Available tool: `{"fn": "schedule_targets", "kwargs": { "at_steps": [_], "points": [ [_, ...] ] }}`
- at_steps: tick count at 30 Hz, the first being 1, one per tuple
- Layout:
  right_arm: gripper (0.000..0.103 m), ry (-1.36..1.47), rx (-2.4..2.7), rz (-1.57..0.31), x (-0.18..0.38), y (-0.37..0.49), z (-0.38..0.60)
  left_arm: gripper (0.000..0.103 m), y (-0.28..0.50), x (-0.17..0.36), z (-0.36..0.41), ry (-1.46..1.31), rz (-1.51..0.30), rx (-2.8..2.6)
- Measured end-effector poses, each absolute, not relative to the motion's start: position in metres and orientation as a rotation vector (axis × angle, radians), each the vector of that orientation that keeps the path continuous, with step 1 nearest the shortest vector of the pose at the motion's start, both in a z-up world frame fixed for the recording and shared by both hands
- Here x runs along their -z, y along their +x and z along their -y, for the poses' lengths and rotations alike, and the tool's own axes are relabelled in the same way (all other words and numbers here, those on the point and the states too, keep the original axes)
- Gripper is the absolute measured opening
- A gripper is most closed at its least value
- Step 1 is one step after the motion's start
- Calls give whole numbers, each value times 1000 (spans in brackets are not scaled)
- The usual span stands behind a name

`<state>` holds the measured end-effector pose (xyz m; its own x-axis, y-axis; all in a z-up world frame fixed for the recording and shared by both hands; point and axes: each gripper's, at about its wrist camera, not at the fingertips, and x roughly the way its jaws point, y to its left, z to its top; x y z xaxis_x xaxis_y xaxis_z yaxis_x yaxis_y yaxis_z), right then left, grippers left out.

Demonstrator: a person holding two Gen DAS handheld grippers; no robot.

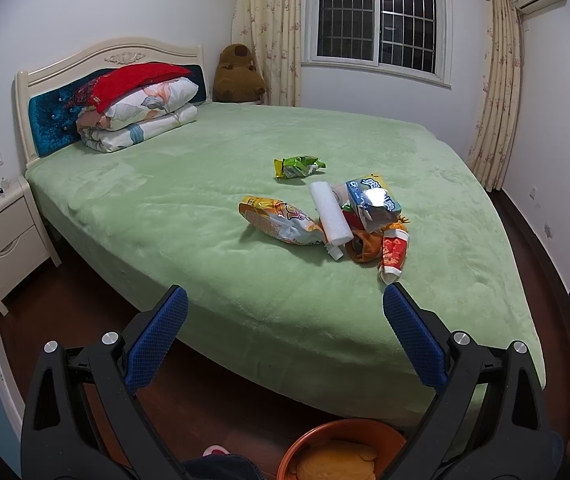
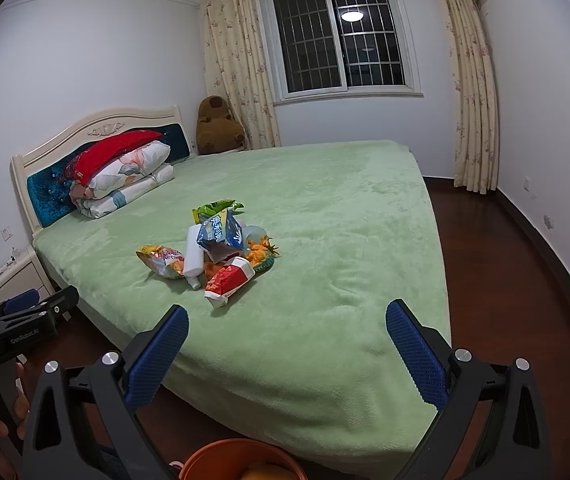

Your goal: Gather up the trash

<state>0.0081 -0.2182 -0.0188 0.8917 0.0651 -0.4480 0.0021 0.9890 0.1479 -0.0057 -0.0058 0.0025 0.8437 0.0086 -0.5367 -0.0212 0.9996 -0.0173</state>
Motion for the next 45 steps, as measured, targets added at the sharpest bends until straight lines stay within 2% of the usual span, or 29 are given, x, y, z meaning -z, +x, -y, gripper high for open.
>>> {"fn": "schedule_targets", "kwargs": {
  "at_steps": [45],
  "points": [
    [97,168,-9,-474,21,6,226,96,-4,2,6,-39,-593,-4]
  ]
}}
